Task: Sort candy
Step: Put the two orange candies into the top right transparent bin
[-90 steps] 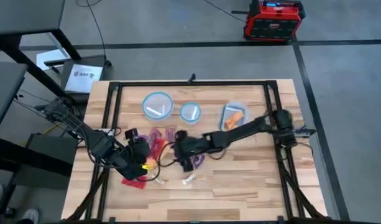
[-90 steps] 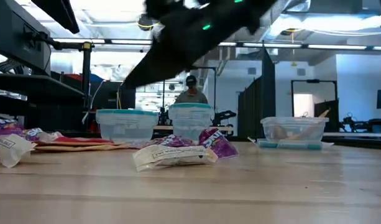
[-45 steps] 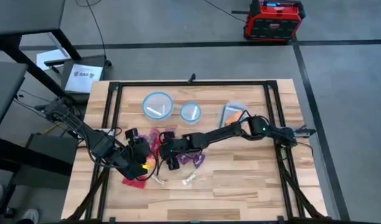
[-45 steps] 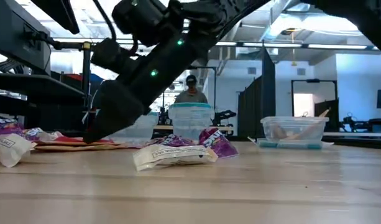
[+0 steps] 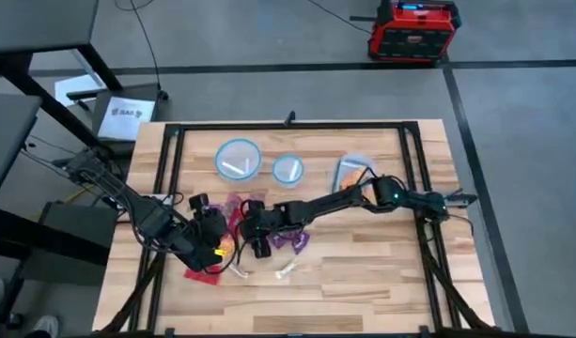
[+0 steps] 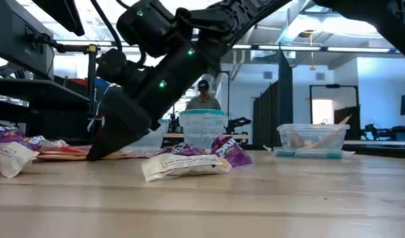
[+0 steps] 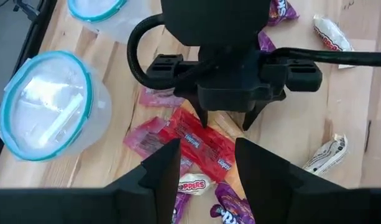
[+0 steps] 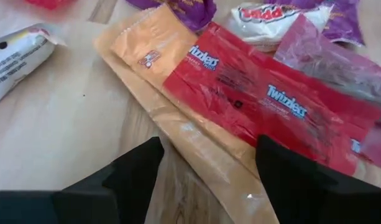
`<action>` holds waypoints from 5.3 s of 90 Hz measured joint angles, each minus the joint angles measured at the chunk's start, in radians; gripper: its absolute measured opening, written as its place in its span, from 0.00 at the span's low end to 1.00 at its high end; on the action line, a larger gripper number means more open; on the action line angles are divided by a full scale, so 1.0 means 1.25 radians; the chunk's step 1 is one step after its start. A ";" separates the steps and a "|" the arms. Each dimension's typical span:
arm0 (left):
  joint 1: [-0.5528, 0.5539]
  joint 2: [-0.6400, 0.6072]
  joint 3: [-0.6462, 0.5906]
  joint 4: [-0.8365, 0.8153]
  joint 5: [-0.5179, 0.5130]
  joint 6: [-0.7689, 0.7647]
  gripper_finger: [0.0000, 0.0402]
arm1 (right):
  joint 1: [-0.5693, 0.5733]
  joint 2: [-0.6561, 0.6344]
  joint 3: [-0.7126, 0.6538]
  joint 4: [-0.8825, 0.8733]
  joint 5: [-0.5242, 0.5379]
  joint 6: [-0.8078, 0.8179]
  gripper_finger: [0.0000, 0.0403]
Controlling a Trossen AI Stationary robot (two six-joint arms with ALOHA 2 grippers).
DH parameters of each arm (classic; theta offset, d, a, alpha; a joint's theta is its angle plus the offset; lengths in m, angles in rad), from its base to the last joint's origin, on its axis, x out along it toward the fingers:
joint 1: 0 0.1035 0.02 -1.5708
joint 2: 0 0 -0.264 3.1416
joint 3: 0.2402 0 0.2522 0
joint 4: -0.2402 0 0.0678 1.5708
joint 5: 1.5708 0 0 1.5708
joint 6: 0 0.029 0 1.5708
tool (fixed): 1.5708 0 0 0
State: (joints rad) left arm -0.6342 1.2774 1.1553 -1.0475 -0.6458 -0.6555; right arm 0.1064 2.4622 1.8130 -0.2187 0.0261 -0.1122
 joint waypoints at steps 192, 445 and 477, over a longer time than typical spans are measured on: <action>0.000 0.000 0.000 0.012 0.006 -0.013 0.35 | -0.102 -1.037 -0.663 -0.622 0.375 0.492 0.00; 0.000 0.000 0.000 0.014 0.012 -0.003 0.35 | -0.289 -1.161 -0.917 -0.352 0.405 0.565 0.00; 0.000 0.000 0.000 0.014 0.012 -0.011 0.35 | -0.106 -1.076 -0.790 -0.376 0.616 0.057 0.00</action>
State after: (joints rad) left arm -0.6342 1.2774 1.1549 -1.0294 -0.6304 -0.6696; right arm -0.0261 1.1178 0.8253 -0.6885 0.7963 -0.0412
